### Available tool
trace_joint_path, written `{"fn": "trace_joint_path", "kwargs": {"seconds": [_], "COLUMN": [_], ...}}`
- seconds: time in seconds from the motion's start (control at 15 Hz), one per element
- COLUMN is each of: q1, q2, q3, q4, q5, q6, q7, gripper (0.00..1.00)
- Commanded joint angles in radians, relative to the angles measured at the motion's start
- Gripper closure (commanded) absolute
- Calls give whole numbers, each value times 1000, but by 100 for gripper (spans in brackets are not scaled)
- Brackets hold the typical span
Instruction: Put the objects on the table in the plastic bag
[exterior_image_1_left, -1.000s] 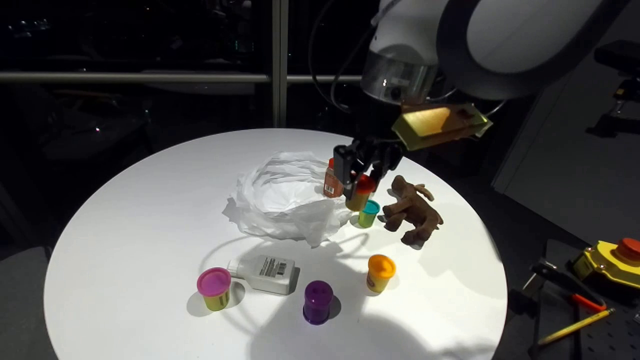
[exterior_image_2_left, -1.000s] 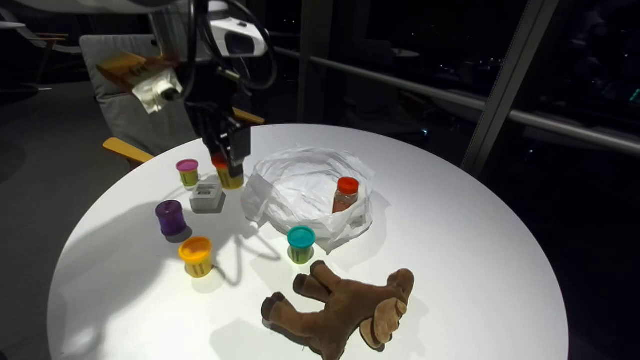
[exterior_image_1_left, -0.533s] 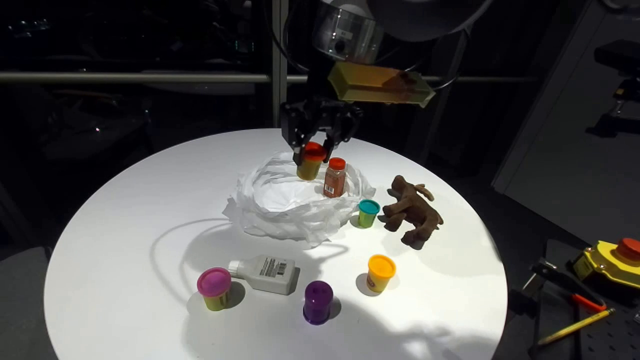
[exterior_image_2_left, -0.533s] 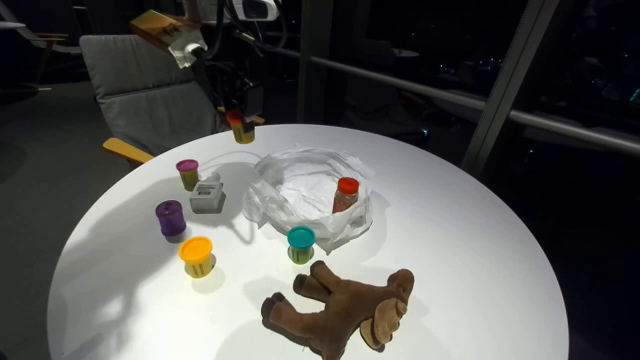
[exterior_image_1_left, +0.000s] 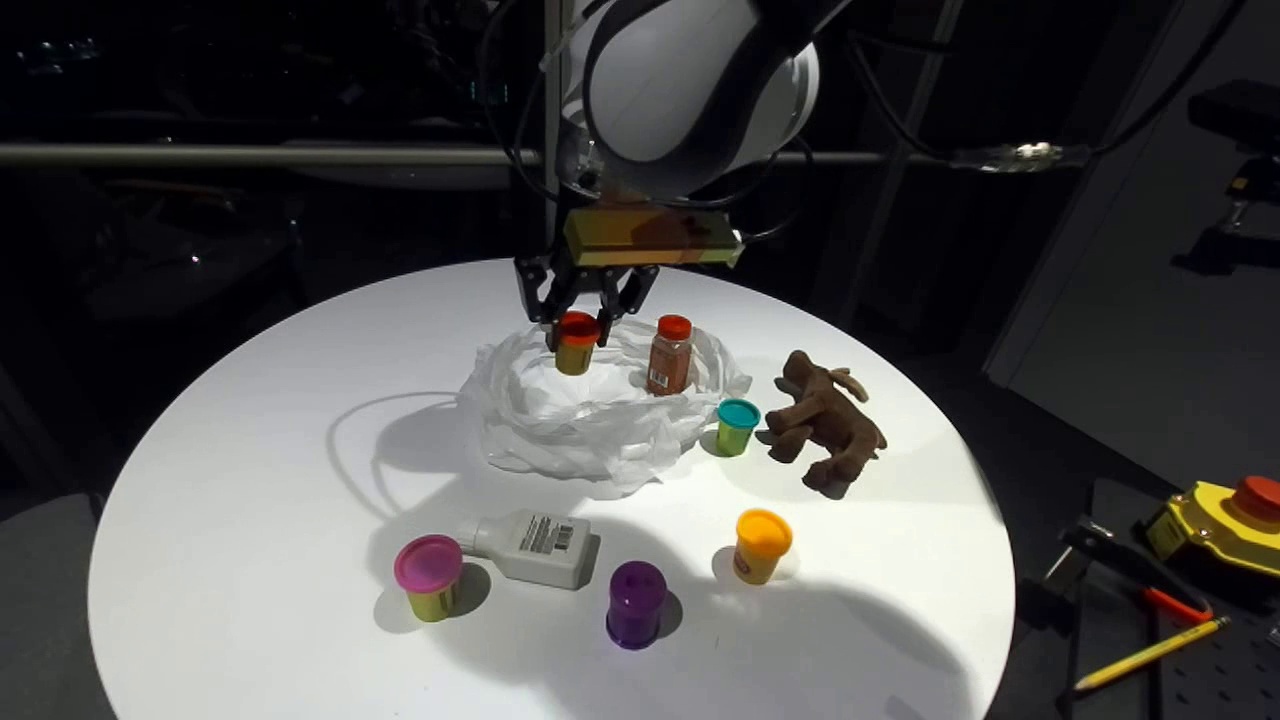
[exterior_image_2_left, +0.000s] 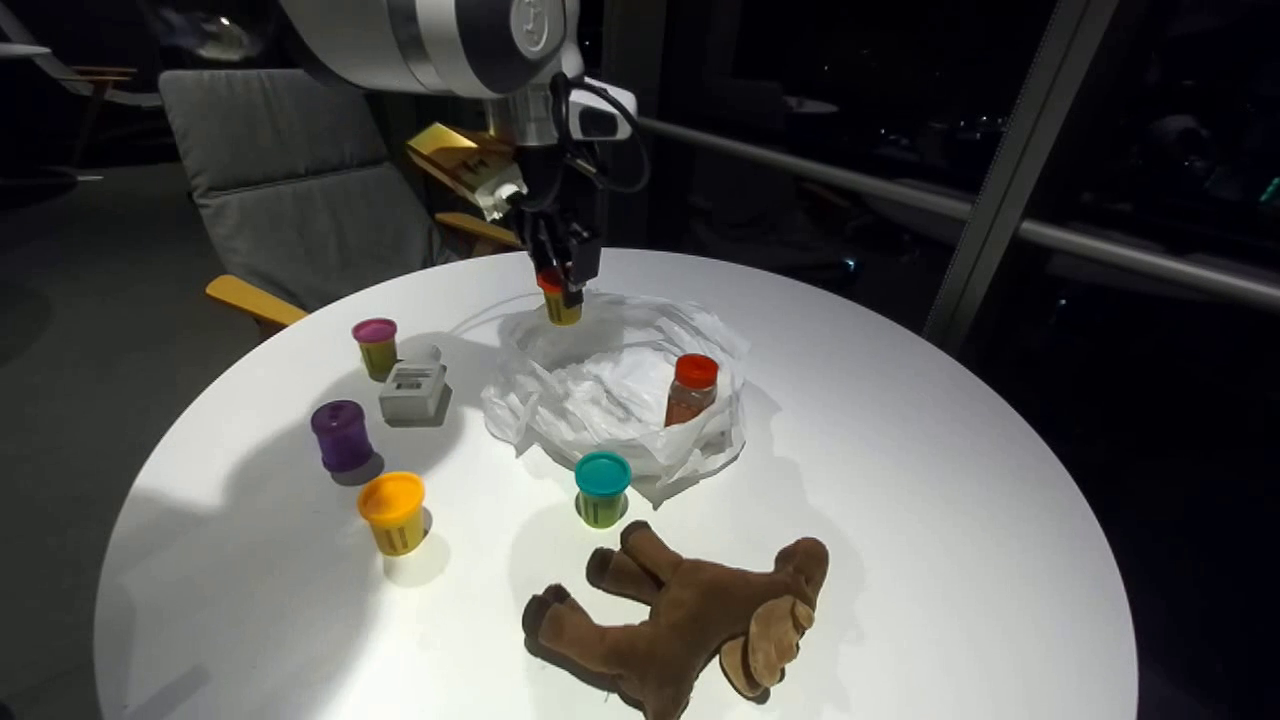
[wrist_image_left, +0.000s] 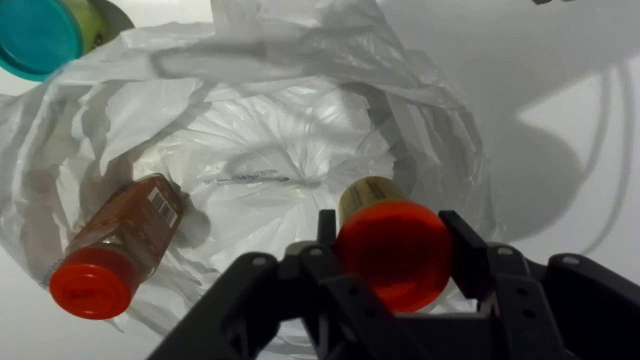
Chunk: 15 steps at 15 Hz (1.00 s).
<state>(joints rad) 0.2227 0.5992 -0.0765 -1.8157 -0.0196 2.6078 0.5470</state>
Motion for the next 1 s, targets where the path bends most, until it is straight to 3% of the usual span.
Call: {"fn": "trace_joint_path", "kwargs": {"seconds": [0.0, 0.4, 0.87, 0.93], "q1": [3, -21, -70, -76], "q2": [153, 311, 414, 421], "q3": [-36, -50, -49, -49], "q4": [206, 395, 538, 550], "q5": [7, 23, 57, 59], "q6": [-61, -146, -140, -150], "q7": [33, 33, 29, 26], "gripper": [72, 72, 72, 64]}}
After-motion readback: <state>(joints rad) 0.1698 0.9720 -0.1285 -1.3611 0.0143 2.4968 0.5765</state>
